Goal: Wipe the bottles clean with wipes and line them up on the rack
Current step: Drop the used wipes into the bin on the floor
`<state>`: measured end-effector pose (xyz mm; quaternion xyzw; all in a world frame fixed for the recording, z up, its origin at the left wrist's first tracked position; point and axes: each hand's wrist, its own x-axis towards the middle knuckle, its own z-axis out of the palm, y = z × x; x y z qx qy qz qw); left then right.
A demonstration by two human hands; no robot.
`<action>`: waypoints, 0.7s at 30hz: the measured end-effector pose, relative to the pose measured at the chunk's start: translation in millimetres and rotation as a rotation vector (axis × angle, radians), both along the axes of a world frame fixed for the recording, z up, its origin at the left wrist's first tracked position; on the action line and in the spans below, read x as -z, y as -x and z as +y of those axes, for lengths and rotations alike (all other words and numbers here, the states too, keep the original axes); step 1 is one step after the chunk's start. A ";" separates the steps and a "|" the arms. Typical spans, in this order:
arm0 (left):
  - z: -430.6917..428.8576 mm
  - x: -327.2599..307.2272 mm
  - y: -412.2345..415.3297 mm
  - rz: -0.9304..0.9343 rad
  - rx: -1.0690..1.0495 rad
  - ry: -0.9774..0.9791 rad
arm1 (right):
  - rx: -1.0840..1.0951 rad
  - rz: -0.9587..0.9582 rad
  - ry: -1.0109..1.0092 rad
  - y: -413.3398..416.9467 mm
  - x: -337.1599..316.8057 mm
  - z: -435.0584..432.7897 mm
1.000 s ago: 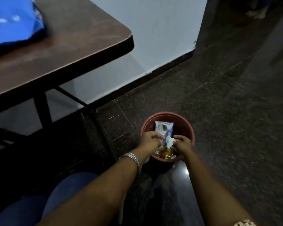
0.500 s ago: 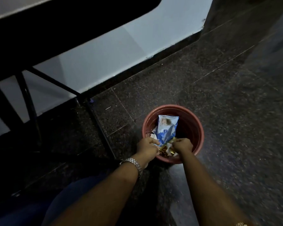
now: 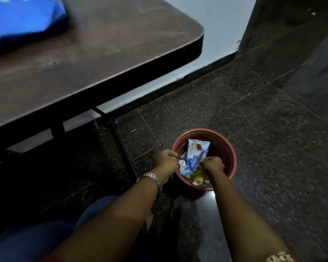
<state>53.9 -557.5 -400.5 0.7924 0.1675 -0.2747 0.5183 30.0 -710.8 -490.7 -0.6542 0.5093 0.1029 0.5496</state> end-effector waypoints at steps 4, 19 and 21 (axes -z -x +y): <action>6.6 -27.7 5.5 -0.037 0.006 0.017 | -0.081 -0.022 0.006 -1.8 -19.8 0.4; 62.9 -170.8 73.2 -0.280 -0.074 0.225 | -0.431 -0.384 0.219 64.1 -262.7 51.4; 80.4 -194.4 89.5 -0.342 -0.074 0.259 | -0.527 -0.436 0.175 79.6 -301.6 71.6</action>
